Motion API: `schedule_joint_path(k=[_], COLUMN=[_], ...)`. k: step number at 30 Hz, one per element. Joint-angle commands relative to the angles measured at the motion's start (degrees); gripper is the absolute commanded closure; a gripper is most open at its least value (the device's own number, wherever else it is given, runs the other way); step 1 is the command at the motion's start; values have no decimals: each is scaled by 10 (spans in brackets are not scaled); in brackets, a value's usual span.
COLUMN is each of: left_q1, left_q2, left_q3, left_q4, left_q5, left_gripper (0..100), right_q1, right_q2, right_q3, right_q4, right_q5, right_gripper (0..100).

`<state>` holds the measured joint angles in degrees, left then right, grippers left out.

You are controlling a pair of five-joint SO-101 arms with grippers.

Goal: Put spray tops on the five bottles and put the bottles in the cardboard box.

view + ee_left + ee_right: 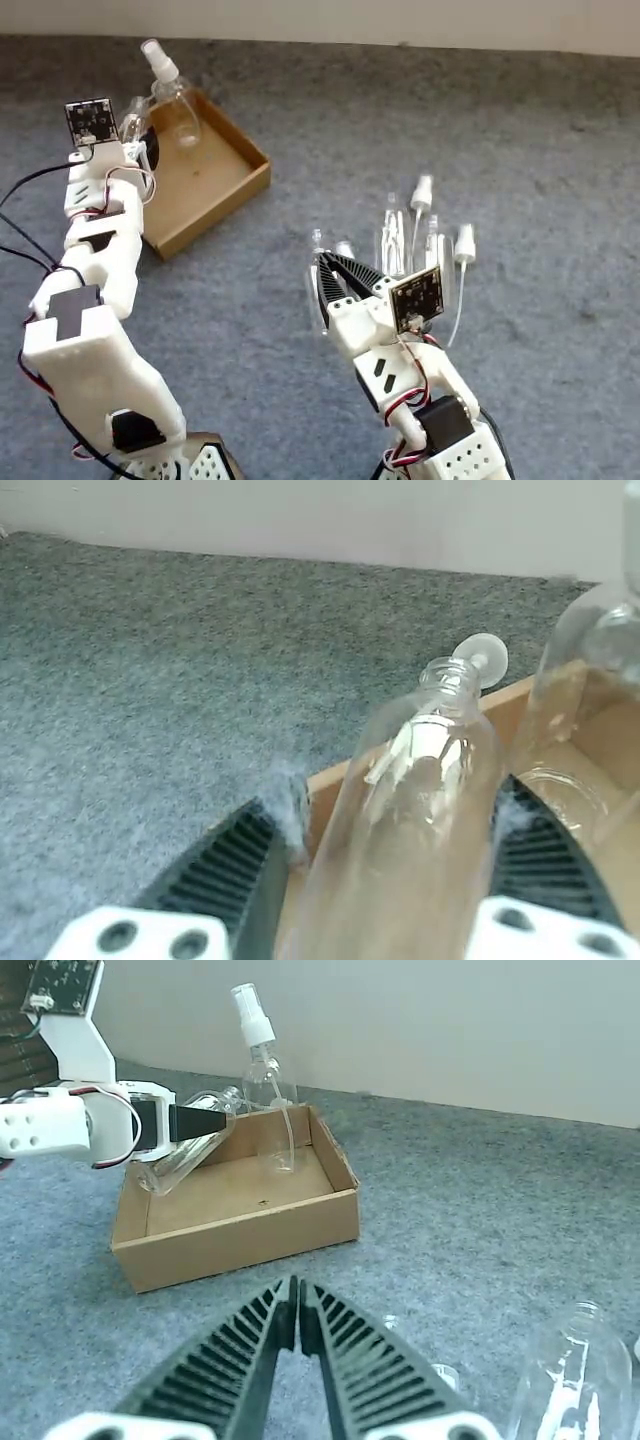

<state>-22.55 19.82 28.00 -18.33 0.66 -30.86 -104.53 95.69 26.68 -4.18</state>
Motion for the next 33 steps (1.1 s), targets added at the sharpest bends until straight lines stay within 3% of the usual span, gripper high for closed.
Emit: schedule_joint_path(k=[1, 4, 8, 22, 29, 33], left_q1=[-8, -7, -7, -8, -7, -8], left_q2=[-6, -6, -6, -7, -7, -7], left_q3=[-16, 3, 27, 43, 43, 43], left_q4=[-11, -11, -11, -11, -11, -11], left_q5=[-5, -11, -72, -75, -76, -76], left_gripper=[772, 770, 772, 774, 957, 957], right_q1=[7, 7, 7, 7, 7, 8], right_q2=[-2, -2, -2, -3, -4, -4], right_q3=[77, 77, 77, 77, 77, 77], right_q4=[1, 1, 1, 1, 1, 1], right_q5=[5, 5, 5, 5, 5, 5], right_gripper=[993, 993, 993, 993, 993, 993])
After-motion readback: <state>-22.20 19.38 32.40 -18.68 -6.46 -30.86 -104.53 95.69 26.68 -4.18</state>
